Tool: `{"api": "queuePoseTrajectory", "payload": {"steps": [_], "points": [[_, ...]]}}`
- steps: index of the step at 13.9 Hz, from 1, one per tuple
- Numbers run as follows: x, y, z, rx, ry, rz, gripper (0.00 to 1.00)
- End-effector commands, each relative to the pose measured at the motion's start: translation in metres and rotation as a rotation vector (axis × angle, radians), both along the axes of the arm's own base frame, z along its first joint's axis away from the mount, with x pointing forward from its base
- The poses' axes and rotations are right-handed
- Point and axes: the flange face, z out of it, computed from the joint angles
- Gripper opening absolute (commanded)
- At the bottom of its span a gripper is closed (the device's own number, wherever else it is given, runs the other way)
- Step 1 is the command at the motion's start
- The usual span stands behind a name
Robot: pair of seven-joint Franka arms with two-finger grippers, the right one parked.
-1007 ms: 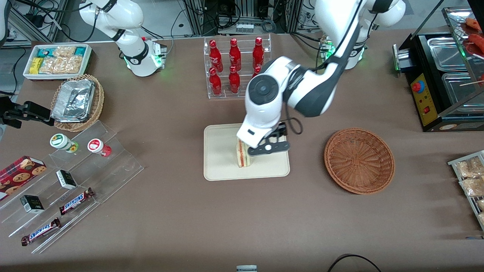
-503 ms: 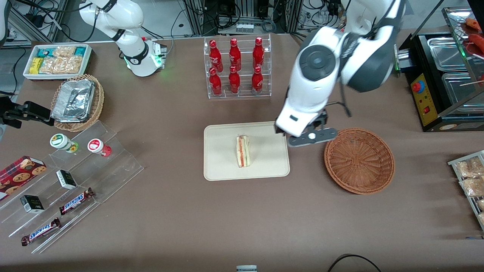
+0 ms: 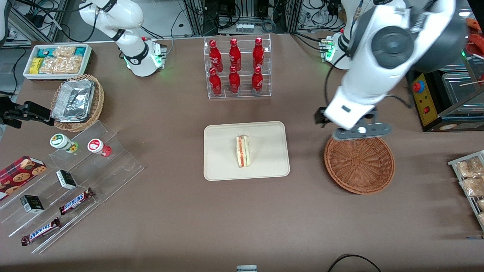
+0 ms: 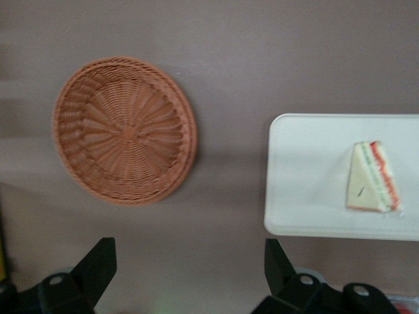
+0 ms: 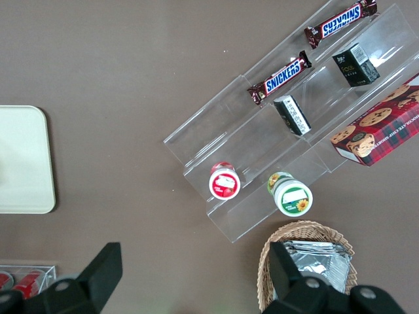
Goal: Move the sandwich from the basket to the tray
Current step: 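Raise the left gripper off the sandwich and withdraw it past the basket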
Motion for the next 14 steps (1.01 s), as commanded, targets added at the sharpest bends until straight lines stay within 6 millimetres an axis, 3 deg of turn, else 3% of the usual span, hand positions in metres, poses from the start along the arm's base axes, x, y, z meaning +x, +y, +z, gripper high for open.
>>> {"api": "queuePoseTrajectory", "payload": {"steps": [1, 6, 8, 9, 10, 11, 14], "points": [[-0.007, 0.047, 0.020, -0.039, 0.029, -0.049, 1.00], [-0.005, 0.116, 0.042, -0.066, 0.023, -0.033, 1.00], [-0.008, 0.134, 0.051, -0.085, 0.017, -0.031, 1.00], [-0.003, 0.164, 0.049, -0.097, 0.022, 0.021, 1.00], [-0.008, 0.137, 0.050, -0.117, 0.026, -0.043, 1.00], [-0.007, 0.148, 0.052, -0.120, 0.023, -0.029, 1.00], [-0.011, 0.152, 0.051, -0.134, 0.029, -0.031, 1.00]]}}
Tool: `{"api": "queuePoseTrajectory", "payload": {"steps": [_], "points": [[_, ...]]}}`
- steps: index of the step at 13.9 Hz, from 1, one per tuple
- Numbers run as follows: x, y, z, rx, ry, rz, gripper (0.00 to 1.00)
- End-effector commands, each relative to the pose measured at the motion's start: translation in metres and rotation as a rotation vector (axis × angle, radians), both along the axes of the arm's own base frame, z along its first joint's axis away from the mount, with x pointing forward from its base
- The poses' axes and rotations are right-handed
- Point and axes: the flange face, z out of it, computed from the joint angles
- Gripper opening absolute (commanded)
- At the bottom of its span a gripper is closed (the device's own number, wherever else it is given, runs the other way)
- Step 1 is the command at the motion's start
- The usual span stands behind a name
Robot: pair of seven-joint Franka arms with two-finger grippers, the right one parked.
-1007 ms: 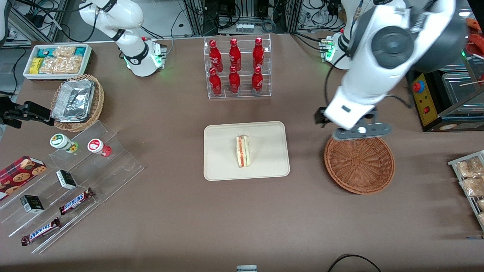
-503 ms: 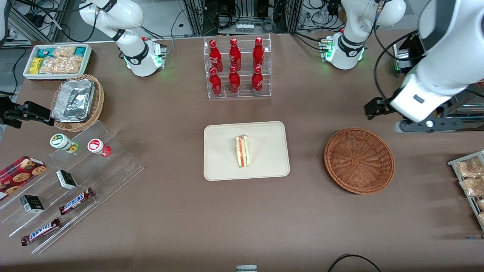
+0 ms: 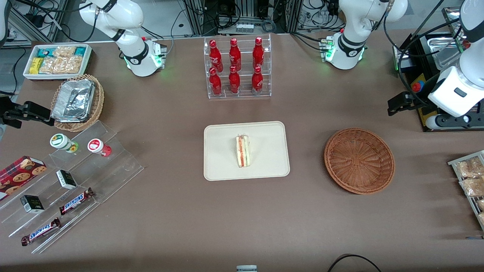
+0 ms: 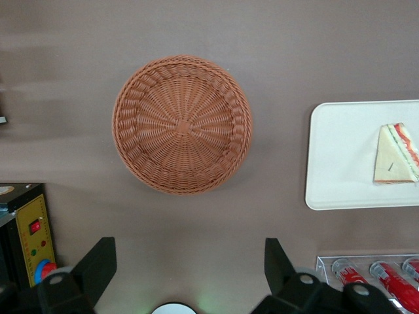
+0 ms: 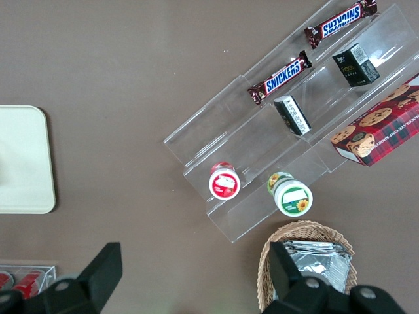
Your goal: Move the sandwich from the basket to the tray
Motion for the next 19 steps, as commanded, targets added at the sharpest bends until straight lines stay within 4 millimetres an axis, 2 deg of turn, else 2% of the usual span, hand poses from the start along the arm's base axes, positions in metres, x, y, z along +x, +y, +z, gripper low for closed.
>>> {"api": "queuePoseTrajectory", "payload": {"steps": [1, 7, 12, 14, 19], "points": [[-0.014, 0.003, 0.003, -0.023, 0.010, -0.015, 1.00], [-0.030, 0.010, 0.005, -0.005, 0.013, 0.003, 1.00], [-0.044, 0.008, 0.009, 0.012, 0.001, -0.004, 1.00], [-0.045, 0.002, 0.009, 0.029, -0.003, -0.020, 1.00], [-0.030, 0.004, 0.011, 0.069, -0.011, -0.034, 1.00]]}}
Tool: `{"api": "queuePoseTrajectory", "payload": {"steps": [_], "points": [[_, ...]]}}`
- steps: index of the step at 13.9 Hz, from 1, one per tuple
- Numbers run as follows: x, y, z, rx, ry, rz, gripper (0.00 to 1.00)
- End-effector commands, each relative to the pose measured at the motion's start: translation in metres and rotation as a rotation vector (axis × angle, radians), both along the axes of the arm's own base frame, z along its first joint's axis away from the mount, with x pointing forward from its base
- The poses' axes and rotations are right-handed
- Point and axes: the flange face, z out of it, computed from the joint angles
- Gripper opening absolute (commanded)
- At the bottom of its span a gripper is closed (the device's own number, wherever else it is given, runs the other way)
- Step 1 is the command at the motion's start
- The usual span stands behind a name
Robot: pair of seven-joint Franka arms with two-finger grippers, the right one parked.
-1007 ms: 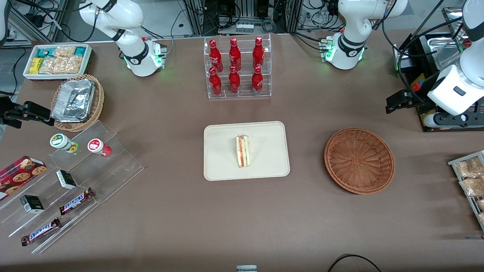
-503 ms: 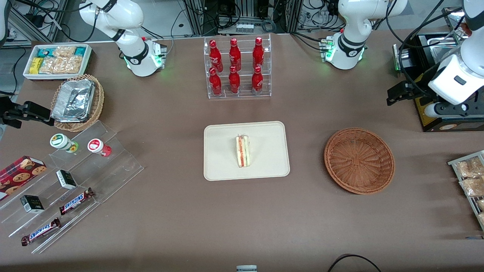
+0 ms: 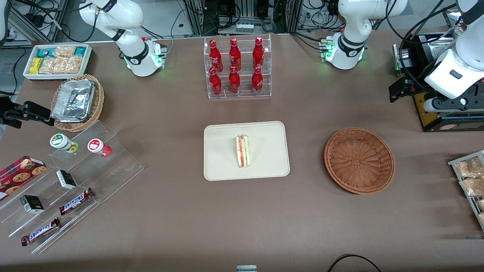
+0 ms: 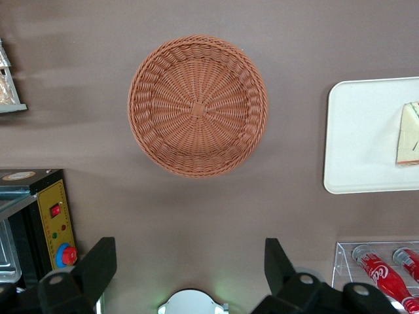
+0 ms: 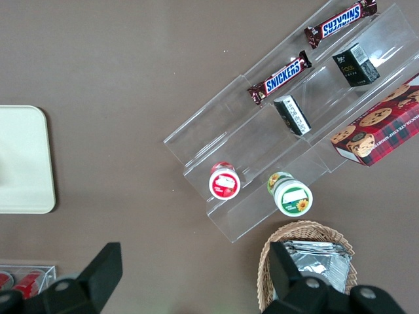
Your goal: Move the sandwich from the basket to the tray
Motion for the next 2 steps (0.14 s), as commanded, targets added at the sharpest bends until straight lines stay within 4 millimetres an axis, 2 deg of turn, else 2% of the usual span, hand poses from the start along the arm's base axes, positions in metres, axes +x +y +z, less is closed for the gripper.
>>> {"api": "queuePoseTrajectory", "payload": {"steps": [1, 2], "points": [[0.0071, -0.0041, 0.0033, 0.014, -0.011, -0.018, 1.00], [0.0068, -0.0047, 0.0039, 0.016, -0.011, -0.020, 1.00]]}}
